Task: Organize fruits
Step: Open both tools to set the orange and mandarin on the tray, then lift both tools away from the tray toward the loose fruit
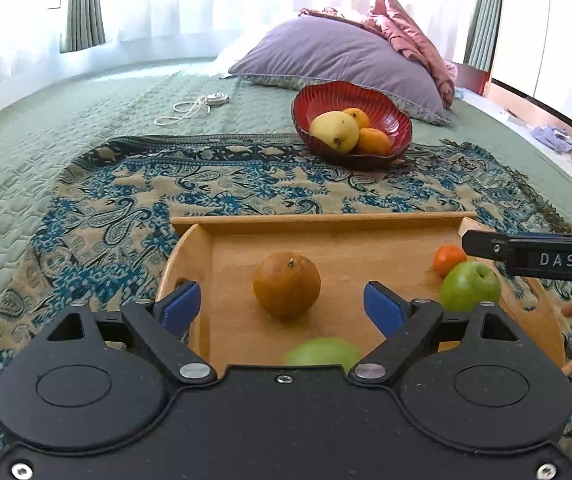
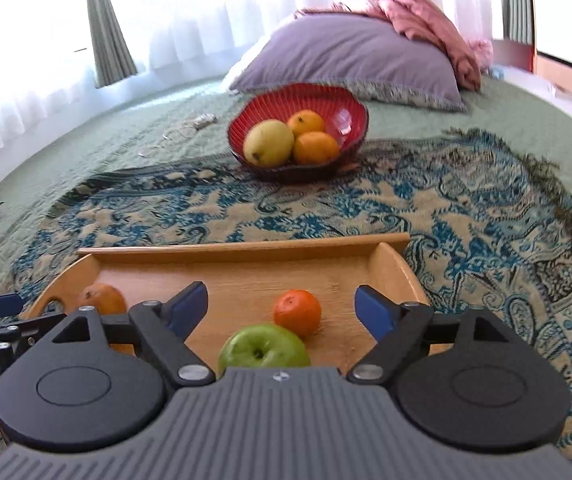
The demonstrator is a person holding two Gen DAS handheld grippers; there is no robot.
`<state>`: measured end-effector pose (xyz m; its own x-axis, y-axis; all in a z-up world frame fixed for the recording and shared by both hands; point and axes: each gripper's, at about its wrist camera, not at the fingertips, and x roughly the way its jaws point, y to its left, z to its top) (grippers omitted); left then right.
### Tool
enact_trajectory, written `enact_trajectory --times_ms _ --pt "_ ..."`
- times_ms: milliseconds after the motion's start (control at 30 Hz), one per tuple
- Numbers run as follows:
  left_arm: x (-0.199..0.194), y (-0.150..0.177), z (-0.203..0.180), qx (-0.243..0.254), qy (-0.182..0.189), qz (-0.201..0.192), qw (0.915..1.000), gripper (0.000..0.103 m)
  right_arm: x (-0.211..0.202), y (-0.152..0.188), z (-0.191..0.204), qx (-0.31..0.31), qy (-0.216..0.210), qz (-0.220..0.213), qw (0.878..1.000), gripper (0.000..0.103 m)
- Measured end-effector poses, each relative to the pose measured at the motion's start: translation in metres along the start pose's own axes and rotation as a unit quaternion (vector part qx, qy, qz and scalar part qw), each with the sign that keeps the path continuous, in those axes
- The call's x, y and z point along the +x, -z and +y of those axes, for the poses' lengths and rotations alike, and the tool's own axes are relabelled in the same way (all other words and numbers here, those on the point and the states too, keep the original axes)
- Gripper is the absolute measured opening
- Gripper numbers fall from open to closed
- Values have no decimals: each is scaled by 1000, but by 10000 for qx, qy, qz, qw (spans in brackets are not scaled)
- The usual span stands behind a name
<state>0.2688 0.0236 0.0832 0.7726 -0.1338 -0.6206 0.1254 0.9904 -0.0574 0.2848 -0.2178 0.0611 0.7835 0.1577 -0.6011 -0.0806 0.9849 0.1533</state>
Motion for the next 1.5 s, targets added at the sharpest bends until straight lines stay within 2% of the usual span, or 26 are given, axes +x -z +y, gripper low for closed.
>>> enact_trajectory --times_ms 400,667,1100,1500 --pt "-56 46 -12 304 -110 -377 9988 97 -57 34 6 -227 -170 -476 9985 96" --pt "-80 80 -21 443 -72 -510 9977 101 -88 65 18 -767 -67 -725 9944 99" --pt "-97 131 -9 152 -120 -593 9981 103 -117 119 31 -1436 209 -946 9849 101" --pt "-101 165 2 -34 -433 -634 9970 103 -144 161 29 -1288 592 -1460 9791 101"
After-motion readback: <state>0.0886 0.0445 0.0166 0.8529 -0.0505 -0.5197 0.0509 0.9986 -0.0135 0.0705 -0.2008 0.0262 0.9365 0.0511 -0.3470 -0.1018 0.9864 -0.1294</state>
